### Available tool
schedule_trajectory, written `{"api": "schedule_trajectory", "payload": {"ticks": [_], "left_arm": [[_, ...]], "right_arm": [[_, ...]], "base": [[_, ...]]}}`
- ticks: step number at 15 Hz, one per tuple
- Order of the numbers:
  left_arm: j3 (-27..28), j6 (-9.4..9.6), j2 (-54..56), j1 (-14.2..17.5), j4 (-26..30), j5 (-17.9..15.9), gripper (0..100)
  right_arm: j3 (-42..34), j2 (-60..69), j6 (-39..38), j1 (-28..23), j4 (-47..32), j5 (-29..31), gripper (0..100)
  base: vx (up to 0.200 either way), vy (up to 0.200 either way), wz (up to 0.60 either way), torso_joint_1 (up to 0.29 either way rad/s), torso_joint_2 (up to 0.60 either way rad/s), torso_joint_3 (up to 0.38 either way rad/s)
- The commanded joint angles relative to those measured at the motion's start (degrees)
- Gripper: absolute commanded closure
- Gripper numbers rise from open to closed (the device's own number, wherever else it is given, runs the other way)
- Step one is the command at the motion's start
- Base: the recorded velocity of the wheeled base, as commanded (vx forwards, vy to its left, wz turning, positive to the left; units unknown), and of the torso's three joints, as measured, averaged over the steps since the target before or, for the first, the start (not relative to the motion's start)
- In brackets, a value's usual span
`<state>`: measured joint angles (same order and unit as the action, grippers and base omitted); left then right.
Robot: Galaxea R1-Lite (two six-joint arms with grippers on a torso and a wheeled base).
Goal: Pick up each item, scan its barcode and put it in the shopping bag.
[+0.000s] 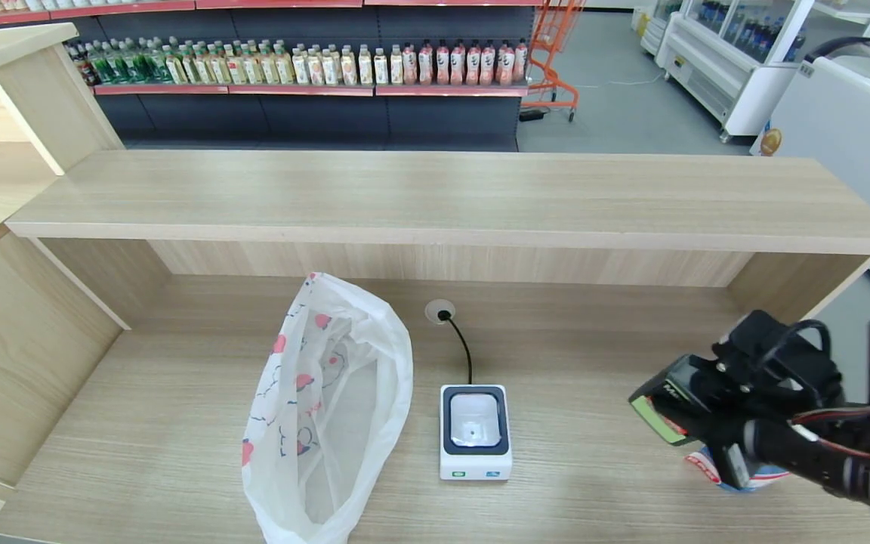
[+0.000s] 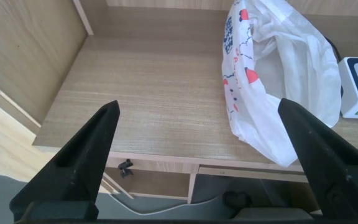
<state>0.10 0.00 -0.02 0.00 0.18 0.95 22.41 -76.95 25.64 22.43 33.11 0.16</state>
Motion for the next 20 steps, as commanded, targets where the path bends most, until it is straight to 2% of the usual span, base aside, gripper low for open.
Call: {"api": "schedule_trajectory", "payload": {"ticks": [1,2,3,5,6,7,8,9,10,11,13,15,16,17,18,20], "left_arm": [[0.0,0.00,0.0,0.0,0.0,0.0,0],[0.0,0.00,0.0,0.0,0.0,0.0,0],[0.0,0.00,0.0,0.0,0.0,0.0,0],[0.0,0.00,0.0,0.0,0.0,0.0,0],[0.0,0.00,0.0,0.0,0.0,0.0,0],[0.0,0.00,0.0,0.0,0.0,0.0,0],[0.0,0.00,0.0,0.0,0.0,0.0,0],[0.0,0.00,0.0,0.0,0.0,0.0,0],[0.0,0.00,0.0,0.0,0.0,0.0,0],[0.0,0.00,0.0,0.0,0.0,0.0,0],[0.0,0.00,0.0,0.0,0.0,0.0,0],[0.0,0.00,0.0,0.0,0.0,0.0,0],[0.0,0.00,0.0,0.0,0.0,0.0,0],[0.0,0.00,0.0,0.0,0.0,0.0,0],[0.0,0.00,0.0,0.0,0.0,0.0,0],[0.0,0.00,0.0,0.0,0.0,0.0,0]], "right_arm": [[-1.0,13.5,15.7,-6.5,-3.1,-0.2,100],[-1.4,16.5,24.0,-9.8,-3.2,-2.1,100],[-1.3,17.6,26.5,-9.5,-3.3,-6.6,100],[-1.3,18.1,39.1,-8.6,-3.4,-19.1,100],[-1.0,16.0,48.5,-10.0,-3.1,-30.1,100],[-1.0,13.8,56.2,-11.1,-3.1,-37.1,100],[-1.4,10.6,67.4,-15.0,-3.3,-44.4,100],[-1.3,8.7,78.2,-18.9,-3.2,-48.1,100],[-0.6,6.6,89.0,-20.8,-3.0,-51.5,100],[-1.0,4.4,96.3,-19.4,-3.5,-54.7,100],[-1.0,1.1,108.6,-12.1,-4.5,-56.3,100],[-0.6,-4.6,113.3,-2.4,-5.4,-56.2,100],[-0.1,-7.3,114.2,0.6,-5.3,-55.8,100],[1.0,-11.7,116.6,3.3,-3.1,-55.2,100],[1.2,-12.8,118.0,3.9,-1.1,-55.4,100],[1.5,-17.4,119.7,6.7,7.4,-57.4,100]], "base": [[0.000,0.000,0.00,0.000,0.00,0.000],[0.000,0.000,0.00,0.000,0.00,0.000],[0.000,0.000,0.00,0.000,0.00,0.000],[0.000,0.000,0.00,0.000,0.00,0.000],[0.000,0.000,0.00,0.000,0.00,0.000],[0.000,0.000,0.00,0.000,0.00,0.000],[0.000,0.000,0.00,0.000,0.00,0.000],[0.000,0.000,0.00,0.000,0.00,0.000],[0.000,0.000,0.00,0.000,0.00,0.000],[0.000,0.000,0.00,0.000,0.00,0.000],[0.000,0.000,0.00,0.000,0.00,0.000],[0.000,0.000,0.00,0.000,0.00,0.000],[0.000,0.000,0.00,0.000,0.00,0.000],[0.000,0.000,0.00,0.000,0.00,0.000],[0.000,0.000,0.00,0.000,0.00,0.000],[0.000,0.000,0.00,0.000,0.00,0.000]]}}
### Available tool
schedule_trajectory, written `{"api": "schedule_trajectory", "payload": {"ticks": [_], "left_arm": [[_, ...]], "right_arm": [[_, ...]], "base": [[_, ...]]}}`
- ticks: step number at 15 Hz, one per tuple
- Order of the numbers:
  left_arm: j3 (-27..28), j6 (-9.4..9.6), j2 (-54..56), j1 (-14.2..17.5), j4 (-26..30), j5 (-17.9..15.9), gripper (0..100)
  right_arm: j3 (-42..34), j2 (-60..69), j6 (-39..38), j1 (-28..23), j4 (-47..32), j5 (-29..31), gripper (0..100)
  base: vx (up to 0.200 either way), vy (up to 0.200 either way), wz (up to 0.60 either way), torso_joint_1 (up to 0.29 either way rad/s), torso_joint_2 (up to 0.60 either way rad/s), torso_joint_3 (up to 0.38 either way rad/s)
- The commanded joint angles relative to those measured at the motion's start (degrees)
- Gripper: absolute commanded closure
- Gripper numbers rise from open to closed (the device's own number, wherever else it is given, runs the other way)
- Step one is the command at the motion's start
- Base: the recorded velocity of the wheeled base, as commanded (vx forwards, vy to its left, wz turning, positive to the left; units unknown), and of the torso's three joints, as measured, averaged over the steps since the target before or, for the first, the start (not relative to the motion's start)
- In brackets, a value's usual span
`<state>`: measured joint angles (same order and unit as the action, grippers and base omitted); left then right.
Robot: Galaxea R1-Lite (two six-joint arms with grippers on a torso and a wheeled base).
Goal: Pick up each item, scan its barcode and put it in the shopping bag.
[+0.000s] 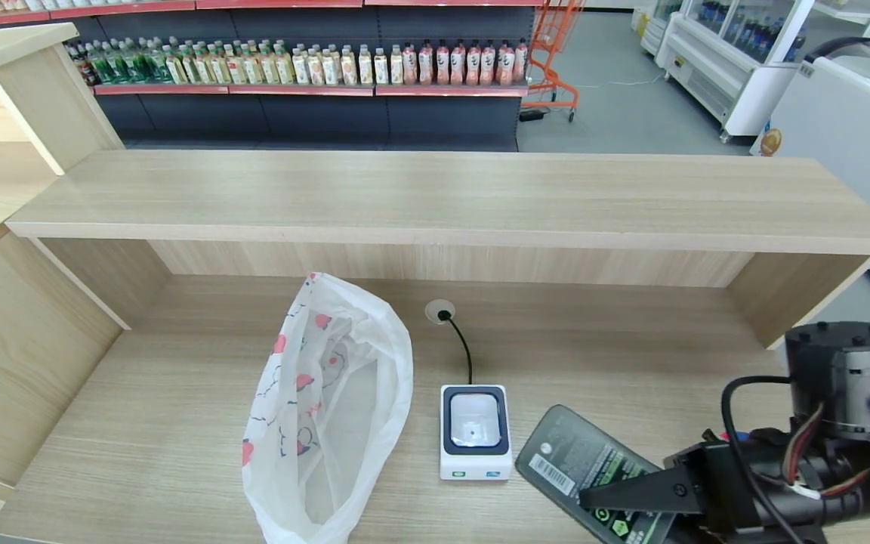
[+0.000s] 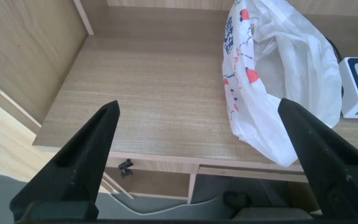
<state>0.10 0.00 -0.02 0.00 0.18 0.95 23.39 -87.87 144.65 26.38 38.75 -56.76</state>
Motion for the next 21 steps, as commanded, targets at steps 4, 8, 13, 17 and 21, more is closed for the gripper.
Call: {"api": "schedule_trajectory", "payload": {"ticks": [4,8,13,17,21], "left_arm": [[0.0,0.00,0.0,0.0,0.0,0.0,0],[0.0,0.00,0.0,0.0,0.0,0.0,0],[0.0,0.00,0.0,0.0,0.0,0.0,0],[0.0,0.00,0.0,0.0,0.0,0.0,0],[0.0,0.00,0.0,0.0,0.0,0.0,0]], "right_arm": [[2.5,-15.5,0.9,5.3,14.0,-2.3,100],[3.3,-18.1,1.1,5.2,16.7,-2.4,100],[3.9,-18.5,1.1,2.6,16.7,-4.5,100],[5.3,-19.6,1.0,2.7,16.7,-4.8,100],[5.2,-19.6,1.1,2.7,16.7,-4.9,100]], "base": [[0.000,0.000,0.00,0.000,0.00,0.000],[0.000,0.000,0.00,0.000,0.00,0.000],[0.000,0.000,0.00,0.000,0.00,0.000],[0.000,0.000,0.00,0.000,0.00,0.000],[0.000,0.000,0.00,0.000,0.00,0.000]]}}
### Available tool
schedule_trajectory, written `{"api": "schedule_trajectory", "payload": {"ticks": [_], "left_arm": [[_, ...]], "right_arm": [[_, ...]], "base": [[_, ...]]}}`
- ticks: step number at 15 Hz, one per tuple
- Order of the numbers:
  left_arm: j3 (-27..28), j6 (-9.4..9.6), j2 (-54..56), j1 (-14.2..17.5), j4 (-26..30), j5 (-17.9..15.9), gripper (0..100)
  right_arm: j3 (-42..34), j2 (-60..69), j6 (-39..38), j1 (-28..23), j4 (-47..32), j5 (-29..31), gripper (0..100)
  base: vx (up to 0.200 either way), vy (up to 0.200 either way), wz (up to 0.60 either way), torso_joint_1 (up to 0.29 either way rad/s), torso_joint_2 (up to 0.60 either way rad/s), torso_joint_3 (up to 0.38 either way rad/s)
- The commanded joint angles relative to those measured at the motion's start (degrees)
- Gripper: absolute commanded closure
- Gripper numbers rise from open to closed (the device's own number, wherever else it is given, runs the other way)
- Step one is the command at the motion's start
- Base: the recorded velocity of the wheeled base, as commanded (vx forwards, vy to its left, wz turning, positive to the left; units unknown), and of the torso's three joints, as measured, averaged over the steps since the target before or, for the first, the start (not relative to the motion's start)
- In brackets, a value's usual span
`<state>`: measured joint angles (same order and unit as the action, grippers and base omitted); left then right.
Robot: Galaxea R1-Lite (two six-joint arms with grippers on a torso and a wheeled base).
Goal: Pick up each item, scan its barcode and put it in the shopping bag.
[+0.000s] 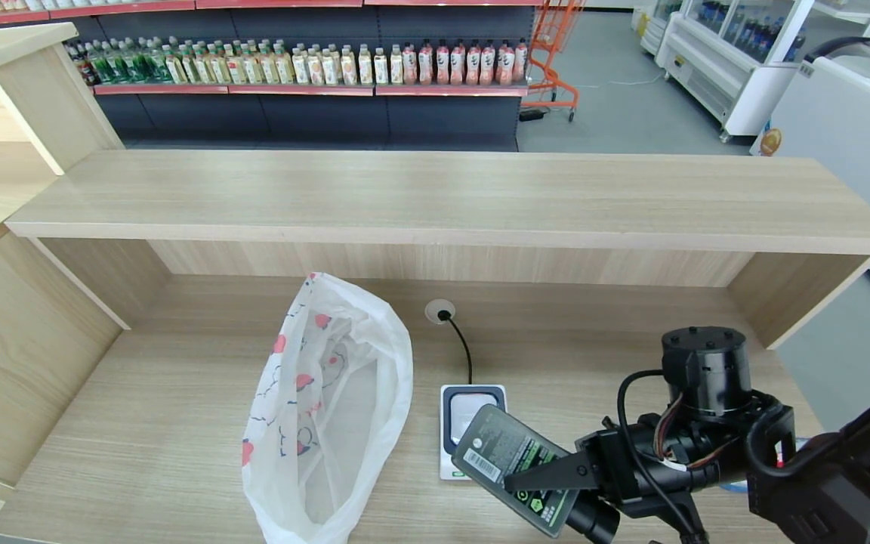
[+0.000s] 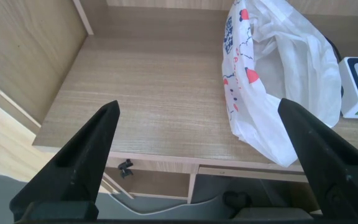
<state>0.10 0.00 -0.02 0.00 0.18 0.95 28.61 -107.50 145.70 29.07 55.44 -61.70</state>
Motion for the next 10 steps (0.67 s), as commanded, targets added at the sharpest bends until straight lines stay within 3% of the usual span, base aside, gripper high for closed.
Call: {"api": "schedule_trajectory", "payload": {"ticks": [1,7,8,10], "left_arm": [[0.0,0.00,0.0,0.0,0.0,0.0,0],[0.0,0.00,0.0,0.0,0.0,0.0,0],[0.0,0.00,0.0,0.0,0.0,0.0,0],[0.0,0.00,0.0,0.0,0.0,0.0,0]], "right_arm": [[0.0,-0.1,0.0,0.2,0.1,-0.1,100],[0.0,1.1,-0.8,0.2,0.6,-0.8,100],[0.9,3.3,-5.4,0.1,0.5,-0.7,100],[5.2,8.2,-25.8,0.7,0.8,0.2,100]], "base": [[0.000,0.000,0.00,0.000,0.00,0.000],[0.000,0.000,0.00,0.000,0.00,0.000],[0.000,0.000,0.00,0.000,0.00,0.000],[0.000,0.000,0.00,0.000,0.00,0.000]]}}
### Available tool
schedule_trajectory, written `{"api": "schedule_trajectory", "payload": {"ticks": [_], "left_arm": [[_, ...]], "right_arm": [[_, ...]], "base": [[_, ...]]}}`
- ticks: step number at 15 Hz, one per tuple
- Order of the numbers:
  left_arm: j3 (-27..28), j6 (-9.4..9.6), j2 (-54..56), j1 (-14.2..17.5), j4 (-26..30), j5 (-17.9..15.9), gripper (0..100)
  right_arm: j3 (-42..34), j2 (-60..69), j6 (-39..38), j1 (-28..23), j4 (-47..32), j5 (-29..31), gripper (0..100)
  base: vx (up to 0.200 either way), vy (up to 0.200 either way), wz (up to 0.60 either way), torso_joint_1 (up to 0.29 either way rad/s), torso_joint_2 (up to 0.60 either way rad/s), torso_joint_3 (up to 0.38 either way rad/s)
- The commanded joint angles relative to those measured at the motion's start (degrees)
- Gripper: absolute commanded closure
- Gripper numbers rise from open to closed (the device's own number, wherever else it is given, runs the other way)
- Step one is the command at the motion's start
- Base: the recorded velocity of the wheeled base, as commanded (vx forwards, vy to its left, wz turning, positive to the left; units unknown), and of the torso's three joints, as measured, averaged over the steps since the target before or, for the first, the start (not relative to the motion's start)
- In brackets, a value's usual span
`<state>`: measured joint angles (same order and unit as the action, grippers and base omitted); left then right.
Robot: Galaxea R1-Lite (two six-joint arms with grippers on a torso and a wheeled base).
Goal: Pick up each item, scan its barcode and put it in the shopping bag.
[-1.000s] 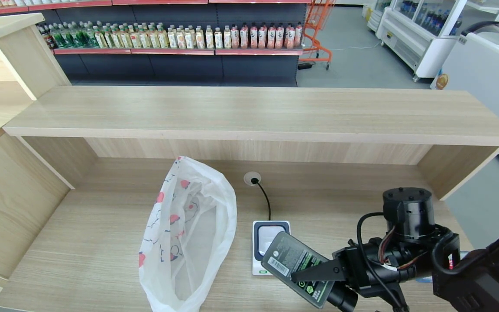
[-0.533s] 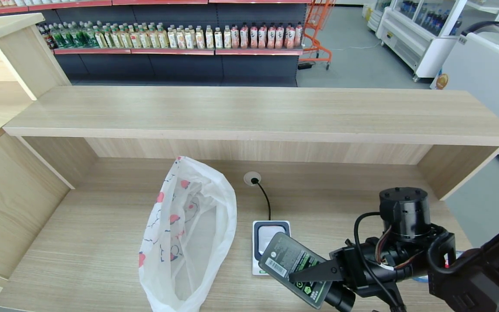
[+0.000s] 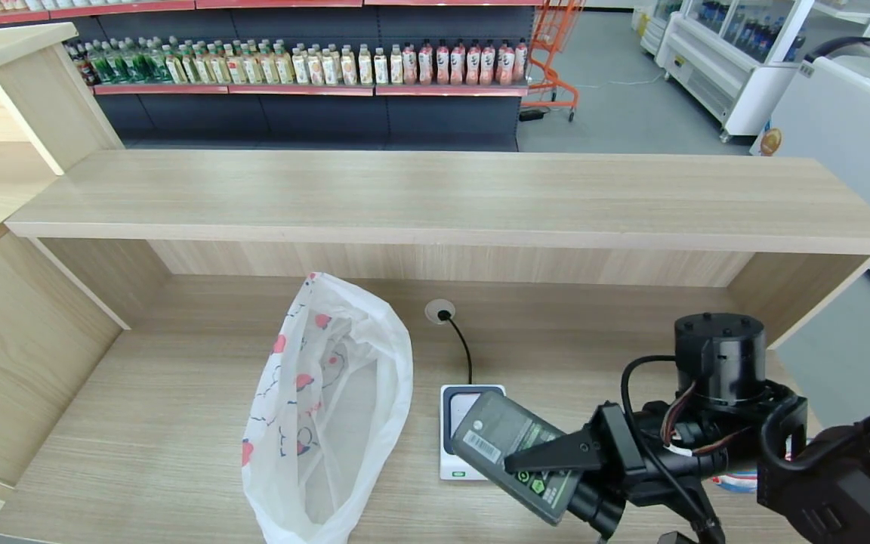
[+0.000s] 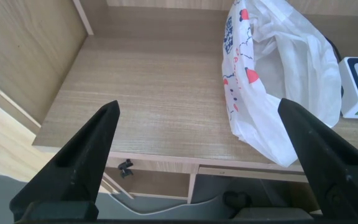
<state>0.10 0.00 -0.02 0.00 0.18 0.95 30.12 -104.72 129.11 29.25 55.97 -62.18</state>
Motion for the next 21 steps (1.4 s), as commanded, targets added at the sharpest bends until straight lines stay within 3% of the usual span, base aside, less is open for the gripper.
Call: {"api": "schedule_trajectory", "payload": {"ticks": [1,3,4,5,6,7,8,9,10,11,13,16,21], "left_arm": [[0.0,0.00,0.0,0.0,0.0,0.0,0],[0.0,0.00,0.0,0.0,0.0,0.0,0],[0.0,0.00,0.0,0.0,0.0,0.0,0],[0.0,0.00,0.0,0.0,0.0,0.0,0],[0.0,0.00,0.0,0.0,0.0,0.0,0],[0.0,0.00,0.0,0.0,0.0,0.0,0],[0.0,0.00,0.0,0.0,0.0,0.0,0],[0.0,0.00,0.0,0.0,0.0,0.0,0],[0.0,0.00,0.0,0.0,0.0,0.0,0],[0.0,0.00,0.0,0.0,0.0,0.0,0],[0.0,0.00,0.0,0.0,0.0,0.0,0],[0.0,0.00,0.0,0.0,0.0,0.0,0],[0.0,0.09,0.0,0.0,0.0,0.0,0]], "right_arm": [[6.4,9.3,-20.7,1.7,0.5,3.0,100],[9.2,16.8,-31.7,-0.2,1.3,10.6,100],[6.3,21.8,-44.7,-2.3,-2.8,14.3,100],[6.1,23.9,-55.1,-3.0,-6.7,14.3,100],[6.1,25.0,-60.6,-5.1,-8.5,14.9,100],[5.2,26.8,-70.8,-10.3,-11.4,17.5,100],[3.5,29.0,-86.4,-12.5,-13.8,23.2,100],[1.8,29.7,-100.2,-12.8,-14.0,31.2,100],[1.0,29.2,-114.6,-10.9,-14.4,39.9,100],[0.5,28.3,-129.2,-7.5,-16.8,44.8,100],[1.2,27.3,-146.5,-5.2,-26.3,45.8,100],[1.5,25.4,-158.8,-1.0,-30.4,44.1,100],[2.6,24.6,-159.0,1.1,-30.5,42.4,100]], "base": [[0.000,0.000,0.00,0.000,0.00,0.000],[0.000,0.000,0.00,0.000,0.00,0.000],[0.000,0.000,0.00,0.000,0.00,0.000],[0.000,0.000,0.00,0.000,0.00,0.000],[0.000,0.000,0.00,0.000,0.00,0.000],[0.000,0.000,0.00,0.000,0.00,0.000],[0.000,0.000,0.00,0.000,0.00,0.000],[0.000,0.000,0.00,0.000,0.00,0.000],[0.000,0.000,0.00,0.000,0.00,0.000],[0.000,0.000,0.00,0.000,0.00,0.000],[0.000,0.000,0.00,0.000,0.00,0.000],[0.000,0.000,0.00,0.000,0.00,0.000],[0.000,0.000,0.00,0.000,0.00,0.000]]}}
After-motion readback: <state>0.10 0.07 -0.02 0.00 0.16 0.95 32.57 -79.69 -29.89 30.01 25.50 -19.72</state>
